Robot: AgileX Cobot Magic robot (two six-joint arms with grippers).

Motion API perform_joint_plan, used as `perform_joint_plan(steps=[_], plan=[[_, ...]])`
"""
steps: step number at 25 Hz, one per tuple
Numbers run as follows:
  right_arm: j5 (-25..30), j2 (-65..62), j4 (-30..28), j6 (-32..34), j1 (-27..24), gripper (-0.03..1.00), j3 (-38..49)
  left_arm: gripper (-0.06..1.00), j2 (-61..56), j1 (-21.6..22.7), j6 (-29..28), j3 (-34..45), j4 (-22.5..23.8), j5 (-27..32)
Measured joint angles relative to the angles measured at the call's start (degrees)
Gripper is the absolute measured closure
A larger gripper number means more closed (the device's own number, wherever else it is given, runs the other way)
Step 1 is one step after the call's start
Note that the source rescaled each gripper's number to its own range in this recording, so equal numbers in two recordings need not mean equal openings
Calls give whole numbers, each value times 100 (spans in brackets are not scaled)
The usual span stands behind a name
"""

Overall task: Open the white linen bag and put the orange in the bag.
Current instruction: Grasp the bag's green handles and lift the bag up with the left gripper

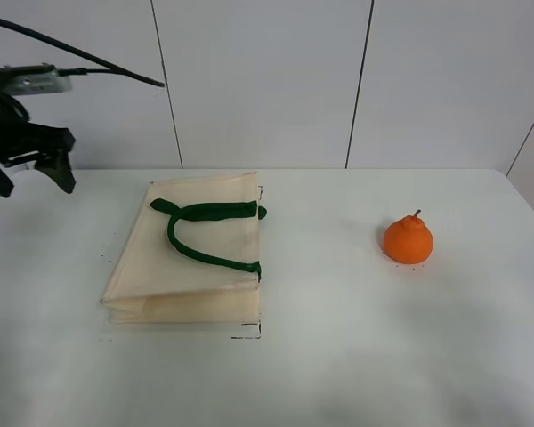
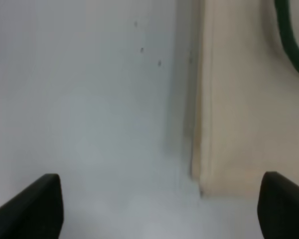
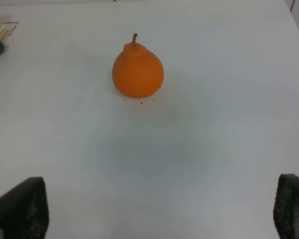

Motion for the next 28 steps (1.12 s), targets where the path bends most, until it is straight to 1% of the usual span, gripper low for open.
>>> perform_joint_plan(steps=[3,5,7,11,14,18,23,28], plan=[[0,0,0,0,0,-3,0,-6,775,-302,-285,-542,6,31],[0,0,2,0,0,-3,0,-6,1150,-584,-497,-816,6,44],[0,0,2,0,0,-3,0,-6,1480,-905,-721,-1057,0,-64],[0,0,6,0,0,-3,0,-6,1978,-1405,-1145,-1358,-21,-283],[0,0,6,0,0,-3,0,-6,2319,-1655,-1325,-1407,-26,-586],[0,0,9,0,0,-3,0,-6,2743,-1764,-1429,-1407,-4,-1003],[0,0,13,0,0,-3,0,-6,3272,-1764,-1453,-1411,35,-1128],[0,0,13,0,0,-3,0,-6,3525,-1764,-1453,-1457,23,-1168]])
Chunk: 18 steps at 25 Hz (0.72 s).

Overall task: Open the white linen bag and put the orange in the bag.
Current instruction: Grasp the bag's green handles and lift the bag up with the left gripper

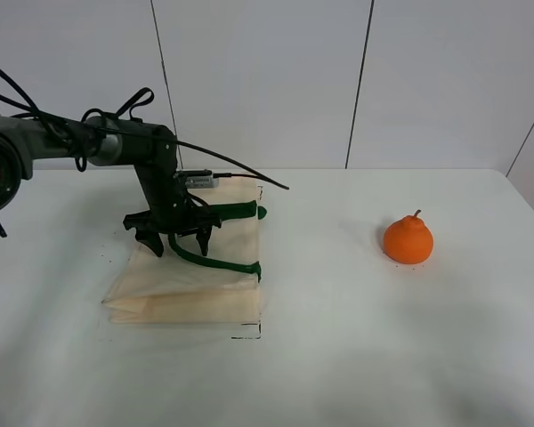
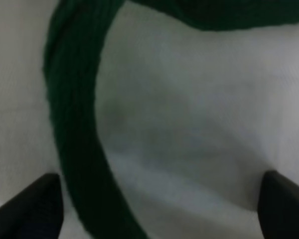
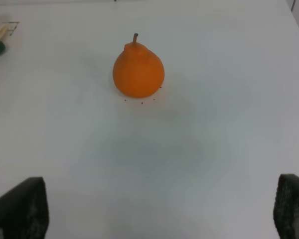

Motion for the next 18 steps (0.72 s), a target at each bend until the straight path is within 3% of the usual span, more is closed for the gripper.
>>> perform_joint_plan(steps=[2,4,6,10,11,14,18], plan=[[0,0,0,0,0,-3,0,-4,7,0,0,1,0,6],[0,0,0,0,0,-3,0,9,7,0,0,1,0,35],[0,0,0,0,0,-3,0,30,7,0,-2,1,6,62],[0,0,0,0,0,-3,0,85,7,0,-96,1,19,81],[0,0,0,0,0,-3,0,92,7,0,-141,1,19,89],[0,0,0,0,0,-3,0,93,-47,0,-182,1,14,141],[0,0,0,0,0,-3,0,93,-361,0,-135,-341,39,657]])
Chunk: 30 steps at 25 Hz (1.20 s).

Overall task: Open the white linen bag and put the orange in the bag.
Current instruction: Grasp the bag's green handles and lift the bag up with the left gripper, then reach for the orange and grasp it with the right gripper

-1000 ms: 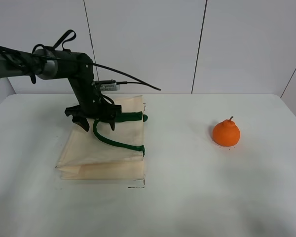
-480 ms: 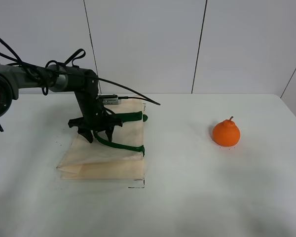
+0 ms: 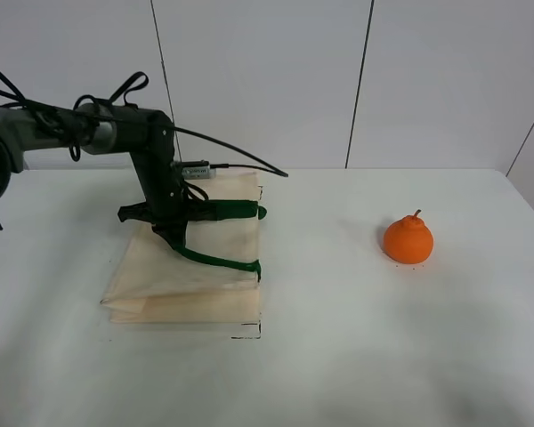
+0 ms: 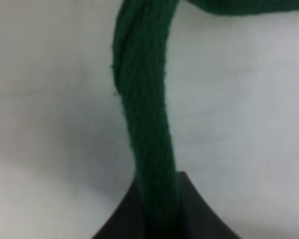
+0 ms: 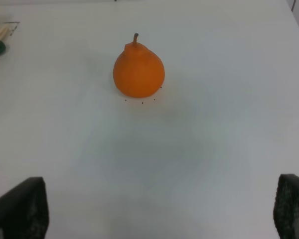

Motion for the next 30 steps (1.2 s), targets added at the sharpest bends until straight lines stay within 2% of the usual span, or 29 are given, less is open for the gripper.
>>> perform_joint_plan(steps=[8,11,15,19,23,26,30], plan=[[0,0,0,0,0,-3,0,94,-905,0,390,-1264,0,1014],[0,0,0,0,0,-3,0,94,-1101,0,470,-1563,-19,1195],[0,0,13,0,0,-3,0,94,-1338,0,696,-2145,-71,1206],[0,100,20,0,0,-3,-9,94,-1773,0,762,-2400,-71,1211],[-353,1223,40,-32,18,-3,-246,94,-2063,0,766,-2399,-74,1211],[-877,2625,45,-90,18,-3,-653,94,-2210,0,766,-2399,-74,1211],[-1239,4830,45,-144,18,-3,-1431,94,-2302,0,766,-2399,-74,1215]])
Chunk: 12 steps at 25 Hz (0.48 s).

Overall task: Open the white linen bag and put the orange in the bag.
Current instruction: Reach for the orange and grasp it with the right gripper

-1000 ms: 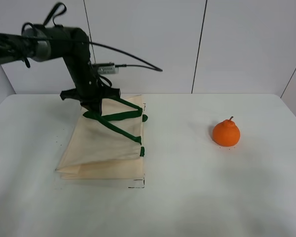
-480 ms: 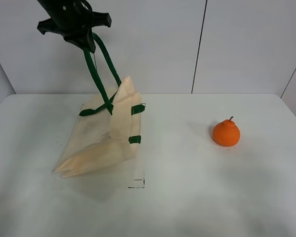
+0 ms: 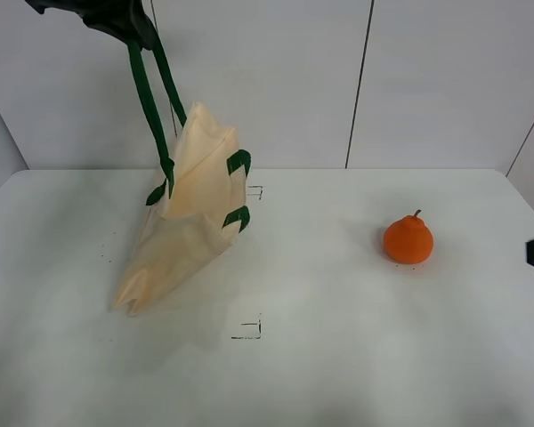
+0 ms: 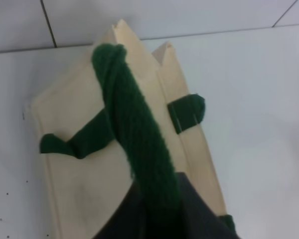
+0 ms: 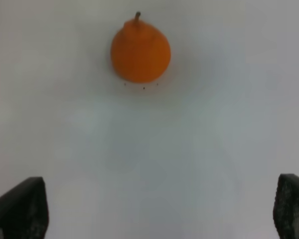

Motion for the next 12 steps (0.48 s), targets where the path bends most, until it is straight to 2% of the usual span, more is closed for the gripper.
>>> perform_joint_plan(steps=[6,12], plan=[[-109,3185,24,-206,0,-3,-1638,94,-76,0,0,0,-59,0],[-141,5446,132,-235,0,-3,-3199,94,-140,0,2,0,-100,0]])
